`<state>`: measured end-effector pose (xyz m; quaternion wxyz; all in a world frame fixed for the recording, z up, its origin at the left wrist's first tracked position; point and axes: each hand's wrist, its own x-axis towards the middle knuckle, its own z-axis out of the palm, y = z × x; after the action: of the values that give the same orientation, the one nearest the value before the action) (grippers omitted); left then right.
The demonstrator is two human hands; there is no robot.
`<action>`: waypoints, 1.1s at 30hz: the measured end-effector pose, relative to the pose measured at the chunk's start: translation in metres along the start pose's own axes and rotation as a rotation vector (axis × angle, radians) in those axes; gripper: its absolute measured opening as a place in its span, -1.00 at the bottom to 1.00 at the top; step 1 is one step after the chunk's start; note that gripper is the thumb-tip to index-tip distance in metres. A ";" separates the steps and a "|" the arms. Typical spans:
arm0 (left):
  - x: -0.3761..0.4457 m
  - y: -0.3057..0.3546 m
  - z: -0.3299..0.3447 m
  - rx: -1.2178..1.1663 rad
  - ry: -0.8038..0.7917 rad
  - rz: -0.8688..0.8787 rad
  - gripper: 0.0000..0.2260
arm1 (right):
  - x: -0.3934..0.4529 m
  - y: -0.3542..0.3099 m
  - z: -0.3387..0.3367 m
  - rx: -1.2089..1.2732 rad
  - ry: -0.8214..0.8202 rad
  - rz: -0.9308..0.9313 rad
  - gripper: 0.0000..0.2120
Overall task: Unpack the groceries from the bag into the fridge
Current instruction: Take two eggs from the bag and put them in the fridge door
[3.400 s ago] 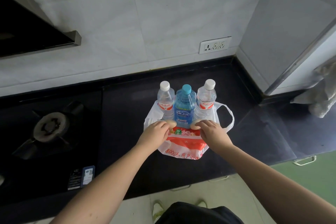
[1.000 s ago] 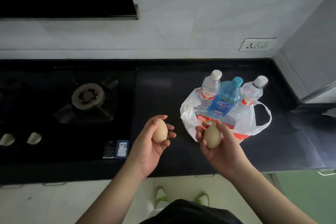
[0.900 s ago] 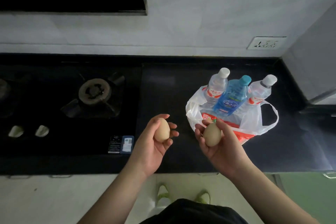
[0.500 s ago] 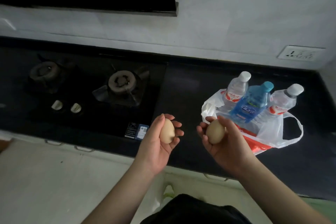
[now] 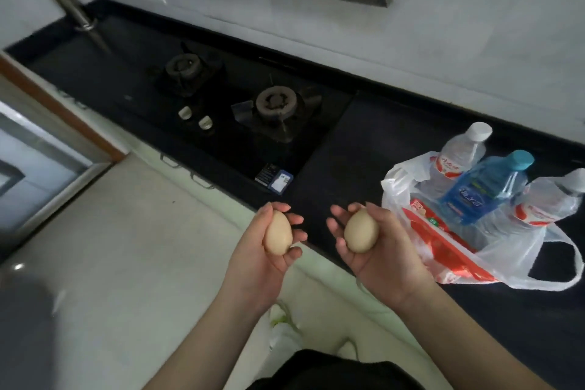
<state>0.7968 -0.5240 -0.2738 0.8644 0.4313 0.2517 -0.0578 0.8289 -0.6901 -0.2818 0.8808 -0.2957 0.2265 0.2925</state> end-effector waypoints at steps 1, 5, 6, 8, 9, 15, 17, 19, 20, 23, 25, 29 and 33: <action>-0.007 0.001 -0.006 -0.016 0.024 0.017 -0.80 | 0.001 0.006 0.003 -0.007 -0.018 0.045 -0.87; -0.036 0.009 -0.030 -0.063 0.108 0.098 -0.83 | 0.005 0.031 0.021 -0.101 -0.087 0.148 -0.82; -0.043 0.011 -0.037 -0.074 0.130 0.122 -0.82 | 0.007 0.038 0.027 -0.120 -0.100 0.164 -0.82; -0.059 0.017 -0.051 -0.093 0.177 0.170 -0.80 | 0.008 0.052 0.042 -0.150 -0.131 0.202 -0.81; -0.067 0.019 -0.059 -0.107 0.202 0.194 -0.80 | 0.008 0.061 0.049 -0.168 -0.144 0.223 -0.81; -0.123 0.023 -0.113 -0.215 0.361 0.309 -0.80 | 0.000 0.121 0.087 -0.339 -0.231 0.337 -0.79; -0.146 0.023 -0.135 -0.256 0.421 0.341 -0.79 | -0.007 0.147 0.098 -0.377 -0.251 0.385 -0.79; -0.170 0.022 -0.157 -0.296 0.476 0.373 -0.79 | -0.017 0.175 0.107 -0.412 -0.274 0.432 -0.79; -0.182 0.021 -0.168 -0.316 0.497 0.391 -0.79 | -0.022 0.190 0.112 -0.432 -0.286 0.454 -0.79; -0.221 0.020 -0.202 -0.360 0.554 0.436 -0.80 | -0.042 0.237 0.125 -0.493 -0.317 0.510 -0.79; -0.249 0.019 -0.225 -0.392 0.596 0.473 -0.82 | -0.056 0.268 0.133 -0.530 -0.341 0.554 -0.80; -0.300 0.017 -0.268 -0.459 0.671 0.537 -0.81 | -0.083 0.330 0.148 -0.590 -0.395 0.628 -0.81; -0.346 0.012 -0.303 -0.499 0.732 0.579 -0.82 | -0.107 0.385 0.159 -0.624 -0.443 0.687 -0.78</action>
<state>0.3838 -0.3225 -0.2490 0.7769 0.2565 0.4136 0.3995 0.5377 -0.3750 -0.2552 0.6305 -0.3836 0.0205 0.6744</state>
